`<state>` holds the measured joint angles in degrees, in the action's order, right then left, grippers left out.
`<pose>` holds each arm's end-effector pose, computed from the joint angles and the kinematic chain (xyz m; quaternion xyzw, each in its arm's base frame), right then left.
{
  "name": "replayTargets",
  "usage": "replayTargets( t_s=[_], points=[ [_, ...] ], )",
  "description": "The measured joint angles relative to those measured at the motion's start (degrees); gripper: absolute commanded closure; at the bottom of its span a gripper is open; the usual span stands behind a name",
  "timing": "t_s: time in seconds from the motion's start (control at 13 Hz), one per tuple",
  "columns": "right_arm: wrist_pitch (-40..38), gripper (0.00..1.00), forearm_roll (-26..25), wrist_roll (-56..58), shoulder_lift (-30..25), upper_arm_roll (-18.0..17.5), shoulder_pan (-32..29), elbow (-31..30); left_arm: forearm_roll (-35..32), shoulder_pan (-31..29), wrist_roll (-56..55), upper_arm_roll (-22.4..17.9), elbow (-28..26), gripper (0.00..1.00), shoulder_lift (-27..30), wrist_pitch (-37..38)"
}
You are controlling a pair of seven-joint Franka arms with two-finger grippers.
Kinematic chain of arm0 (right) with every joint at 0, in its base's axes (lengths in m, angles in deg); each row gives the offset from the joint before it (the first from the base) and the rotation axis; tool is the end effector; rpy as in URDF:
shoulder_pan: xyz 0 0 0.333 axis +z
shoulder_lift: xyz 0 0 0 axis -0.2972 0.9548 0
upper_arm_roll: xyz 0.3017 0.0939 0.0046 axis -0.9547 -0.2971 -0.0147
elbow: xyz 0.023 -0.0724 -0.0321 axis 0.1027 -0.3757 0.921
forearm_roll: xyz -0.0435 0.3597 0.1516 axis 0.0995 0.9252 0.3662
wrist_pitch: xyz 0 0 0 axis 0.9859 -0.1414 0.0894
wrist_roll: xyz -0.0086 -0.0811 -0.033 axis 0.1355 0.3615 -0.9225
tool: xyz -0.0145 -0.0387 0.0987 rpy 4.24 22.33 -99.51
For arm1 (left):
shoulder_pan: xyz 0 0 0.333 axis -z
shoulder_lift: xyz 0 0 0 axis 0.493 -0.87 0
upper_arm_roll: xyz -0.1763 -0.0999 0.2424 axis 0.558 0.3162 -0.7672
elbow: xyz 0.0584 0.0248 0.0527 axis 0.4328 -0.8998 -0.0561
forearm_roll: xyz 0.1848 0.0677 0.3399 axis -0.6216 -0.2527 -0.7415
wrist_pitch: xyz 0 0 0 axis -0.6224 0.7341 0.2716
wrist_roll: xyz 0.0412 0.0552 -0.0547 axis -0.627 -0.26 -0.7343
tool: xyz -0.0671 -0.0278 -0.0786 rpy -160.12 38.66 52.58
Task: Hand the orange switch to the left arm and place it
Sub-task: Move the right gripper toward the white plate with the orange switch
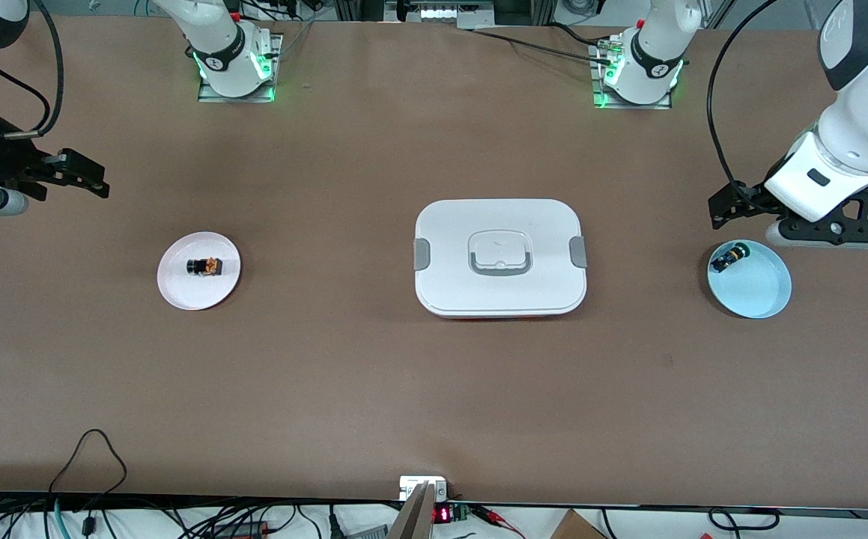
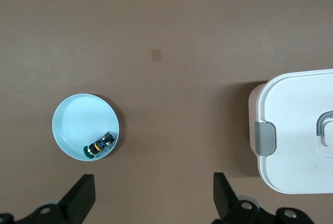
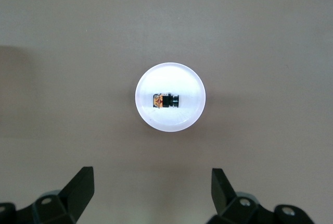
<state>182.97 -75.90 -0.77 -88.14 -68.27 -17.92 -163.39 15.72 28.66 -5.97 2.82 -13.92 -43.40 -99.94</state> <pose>0.5614 0.0060 0.5750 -0.9993 -0.0256 0.0252 0.0042 0.5784 -0.0631 0.5565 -0.9995 0.0181 -0.0032 0.0246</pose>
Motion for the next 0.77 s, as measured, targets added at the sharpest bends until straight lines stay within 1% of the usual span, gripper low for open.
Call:
replayTargets(
  t_s=[0.62,0.77],
  points=[
    [-0.46,0.0,-0.01,0.18,0.04,-0.24,0.05,0.96,0.0,0.0,0.0,0.0,0.0,0.0,-0.03,0.0],
    [-0.62,0.0,0.02,0.19,0.74,-0.46,0.2,0.91,0.0,0.0,0.0,0.0,0.0,0.0,-0.03,0.0]
  ],
)
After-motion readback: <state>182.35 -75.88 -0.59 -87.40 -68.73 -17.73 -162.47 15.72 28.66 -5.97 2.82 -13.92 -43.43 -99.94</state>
